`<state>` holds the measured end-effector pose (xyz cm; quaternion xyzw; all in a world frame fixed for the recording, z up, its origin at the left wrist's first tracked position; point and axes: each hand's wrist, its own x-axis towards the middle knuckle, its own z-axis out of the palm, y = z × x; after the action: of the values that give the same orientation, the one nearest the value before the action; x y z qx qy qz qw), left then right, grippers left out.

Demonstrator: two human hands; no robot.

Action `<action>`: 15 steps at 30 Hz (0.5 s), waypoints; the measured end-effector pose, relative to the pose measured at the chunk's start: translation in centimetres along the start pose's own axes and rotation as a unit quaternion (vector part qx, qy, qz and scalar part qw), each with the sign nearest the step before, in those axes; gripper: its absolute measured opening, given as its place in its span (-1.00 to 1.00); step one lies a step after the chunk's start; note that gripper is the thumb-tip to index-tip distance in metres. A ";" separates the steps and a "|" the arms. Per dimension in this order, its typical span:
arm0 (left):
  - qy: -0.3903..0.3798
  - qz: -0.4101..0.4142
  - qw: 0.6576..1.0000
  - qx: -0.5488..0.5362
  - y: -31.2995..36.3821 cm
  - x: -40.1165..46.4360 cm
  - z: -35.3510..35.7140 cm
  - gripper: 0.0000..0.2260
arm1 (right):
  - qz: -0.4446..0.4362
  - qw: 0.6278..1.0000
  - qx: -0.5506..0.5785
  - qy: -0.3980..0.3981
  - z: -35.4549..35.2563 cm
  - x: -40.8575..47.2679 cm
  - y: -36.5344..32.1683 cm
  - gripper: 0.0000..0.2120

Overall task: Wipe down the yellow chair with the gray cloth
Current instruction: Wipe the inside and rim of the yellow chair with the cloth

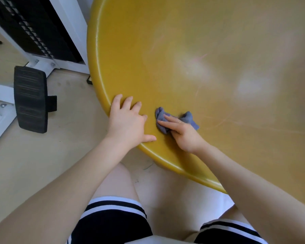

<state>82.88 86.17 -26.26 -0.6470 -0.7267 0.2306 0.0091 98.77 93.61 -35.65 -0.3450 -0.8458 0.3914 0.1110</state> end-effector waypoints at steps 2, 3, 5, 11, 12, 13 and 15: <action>0.008 0.005 1.000 -0.017 0.1 -0.1 0.0 -0.37 | -0.029 0.999 0.036 -0.019 0.7 -3.2 -0.7 -0.55; 0.010 0.006 1.000 -0.022 0.1 -0.2 0.0 -0.39 | -0.037 0.998 0.051 -0.027 0.8 -4.5 -1.0 -0.54; 0.005 0.004 1.000 -0.028 0.2 -0.2 -0.1 -0.42 | -0.049 0.996 0.059 -0.045 0.8 -6.1 -1.4 -0.54; -0.047 0.022 0.998 -0.038 1.1 0.3 -0.4 -0.38 | -0.058 0.997 -0.048 -0.019 -0.3 -1.9 2.0 -0.60; -0.058 0.023 0.997 -0.037 1.3 0.3 -0.4 -0.35 | -0.041 0.996 -0.072 0.019 -0.3 -0.7 2.7 -0.61; -0.064 0.022 0.997 -0.037 1.4 0.3 -0.4 -0.31 | -0.016 0.993 -0.103 0.060 -0.5 0.6 3.2 -0.61; -0.063 0.021 0.997 -0.037 1.5 0.2 -0.2 -0.25 | 0.040 0.986 -0.139 0.081 -0.6 2.1 3.5 -0.62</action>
<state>84.36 86.53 -26.64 -0.6465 -0.7199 0.2438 -0.0652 99.20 96.90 -38.01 -0.4215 -0.8657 0.2449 0.1138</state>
